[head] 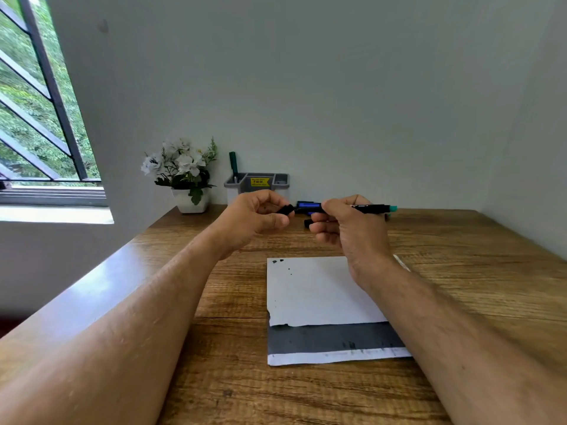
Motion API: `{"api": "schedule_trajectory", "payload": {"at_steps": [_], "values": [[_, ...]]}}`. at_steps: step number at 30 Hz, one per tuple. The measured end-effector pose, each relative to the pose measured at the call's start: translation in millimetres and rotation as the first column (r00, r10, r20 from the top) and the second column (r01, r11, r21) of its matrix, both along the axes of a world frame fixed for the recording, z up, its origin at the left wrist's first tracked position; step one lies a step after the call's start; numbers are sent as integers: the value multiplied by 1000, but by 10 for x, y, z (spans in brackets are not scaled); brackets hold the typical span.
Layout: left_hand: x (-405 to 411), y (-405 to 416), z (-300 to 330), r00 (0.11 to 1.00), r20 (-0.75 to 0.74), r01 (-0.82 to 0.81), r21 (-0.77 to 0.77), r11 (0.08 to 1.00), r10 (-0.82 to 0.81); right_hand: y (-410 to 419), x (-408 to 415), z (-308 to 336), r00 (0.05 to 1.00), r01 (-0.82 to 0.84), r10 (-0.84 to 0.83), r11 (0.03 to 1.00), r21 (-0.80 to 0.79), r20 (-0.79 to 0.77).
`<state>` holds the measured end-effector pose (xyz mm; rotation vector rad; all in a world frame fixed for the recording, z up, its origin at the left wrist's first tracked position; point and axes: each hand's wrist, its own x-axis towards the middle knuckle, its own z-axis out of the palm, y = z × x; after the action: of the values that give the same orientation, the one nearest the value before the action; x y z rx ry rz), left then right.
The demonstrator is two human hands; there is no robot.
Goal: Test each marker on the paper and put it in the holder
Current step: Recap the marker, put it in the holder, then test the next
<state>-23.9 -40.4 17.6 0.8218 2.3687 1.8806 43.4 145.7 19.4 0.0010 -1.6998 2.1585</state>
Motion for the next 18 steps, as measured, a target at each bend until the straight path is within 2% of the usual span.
{"api": "schedule_trajectory", "payload": {"at_steps": [11, 18], "values": [[26, 22, -19, 997, -52, -55, -78, 995, 51, -9, 10, -11, 1000, 20, -20, 1000, -3, -24], [20, 23, -8, 994, -88, -71, -100, 992, 62, -31, 14, -22, 999, -16, 15, 999, 51, 30]]}}
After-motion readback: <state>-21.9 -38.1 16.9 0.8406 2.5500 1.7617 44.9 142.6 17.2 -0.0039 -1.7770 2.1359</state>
